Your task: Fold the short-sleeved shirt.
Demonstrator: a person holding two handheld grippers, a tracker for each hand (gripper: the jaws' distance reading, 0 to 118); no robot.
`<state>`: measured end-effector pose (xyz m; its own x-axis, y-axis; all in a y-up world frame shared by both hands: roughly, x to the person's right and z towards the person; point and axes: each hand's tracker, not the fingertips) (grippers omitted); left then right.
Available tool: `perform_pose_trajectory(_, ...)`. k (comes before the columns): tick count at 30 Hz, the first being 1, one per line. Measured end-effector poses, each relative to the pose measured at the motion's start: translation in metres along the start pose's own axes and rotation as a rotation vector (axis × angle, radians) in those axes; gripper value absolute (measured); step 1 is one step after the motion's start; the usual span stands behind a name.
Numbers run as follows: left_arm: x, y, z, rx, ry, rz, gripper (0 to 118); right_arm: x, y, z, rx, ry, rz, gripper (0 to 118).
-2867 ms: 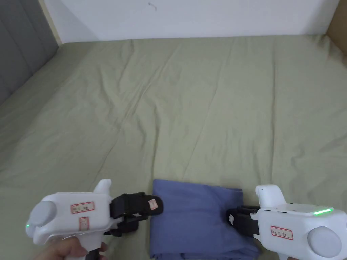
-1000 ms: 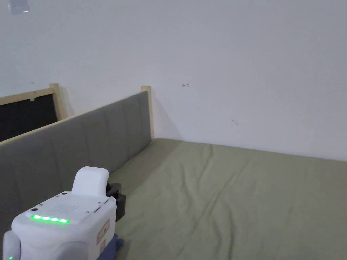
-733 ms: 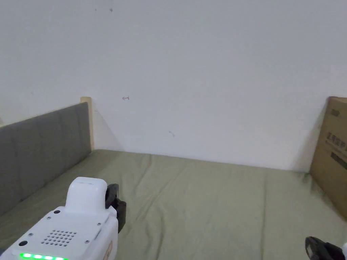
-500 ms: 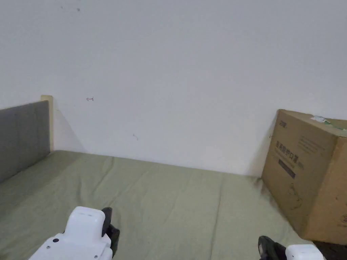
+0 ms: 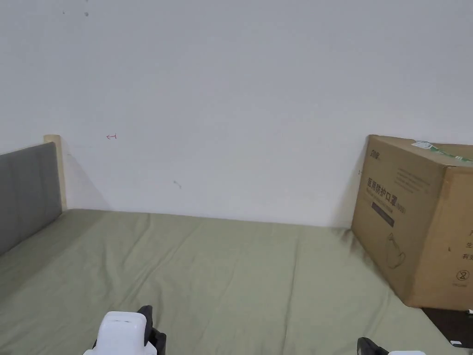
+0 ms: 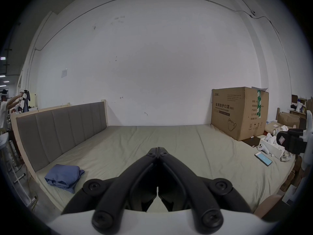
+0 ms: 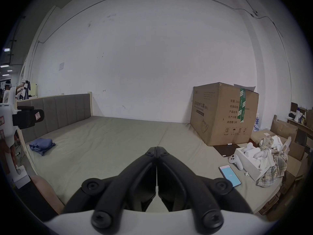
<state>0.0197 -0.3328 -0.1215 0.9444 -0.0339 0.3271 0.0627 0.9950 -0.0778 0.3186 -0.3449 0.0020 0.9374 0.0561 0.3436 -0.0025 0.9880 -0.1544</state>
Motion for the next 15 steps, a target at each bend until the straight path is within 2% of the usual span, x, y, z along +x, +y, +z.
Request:
perform_pose_trajectory(3,0.0045,-0.0014,-0.0004,0.015,0.035,-0.036,0,-0.0006,0.0003,-0.0018,0.011,-0.009,0.004,0)
perform_pose_trajectory(4,0.0049,-0.0015,0.0004,0.02,0.035,-0.04,6,-0.0012,0.001,-0.0021,0.014,-0.007,0.004,1)
perform_pose_trajectory(5,0.0049,-0.0012,0.0006,0.025,0.03,-0.044,18,-0.002,0.0012,-0.0031,0.015,-0.009,0.007,7)
perform_pose_trajectory(6,0.0063,-0.001,0.0014,0.026,0.025,-0.051,44,-0.0029,0.0011,-0.0038,0.017,-0.015,0.011,21)
perform_pose_trajectory(7,0.007,-0.0003,0.0007,0.021,0.018,-0.058,87,-0.003,0.0009,-0.0043,0.02,-0.014,0.009,49)
perform_pose_trajectory(8,0.0075,-0.0002,-0.0007,0.011,0.012,-0.058,109,-0.0038,0.0014,-0.0041,0.022,-0.01,0.004,77)
perform_pose_trajectory(9,0.0084,-0.0007,-0.0005,0.014,0.012,-0.057,116,-0.0044,0.0009,-0.0051,0.022,-0.004,-0.006,102)
perform_pose_trajectory(10,0.0088,-0.0014,0.0026,0.049,0.028,-0.059,116,-0.0052,0.0,-0.0061,0.023,-0.005,-0.011,118)
perform_pose_trajectory(12,0.008,-0.001,0.0031,0.066,0.032,-0.074,116,-0.0068,0.0016,-0.0008,0.049,-0.002,-0.021,118)
perform_pose_trajectory(15,0.0073,-0.004,0.001,0.065,0.034,-0.081,116,-0.0103,0.0075,-0.0026,0.021,-0.029,0.017,118)
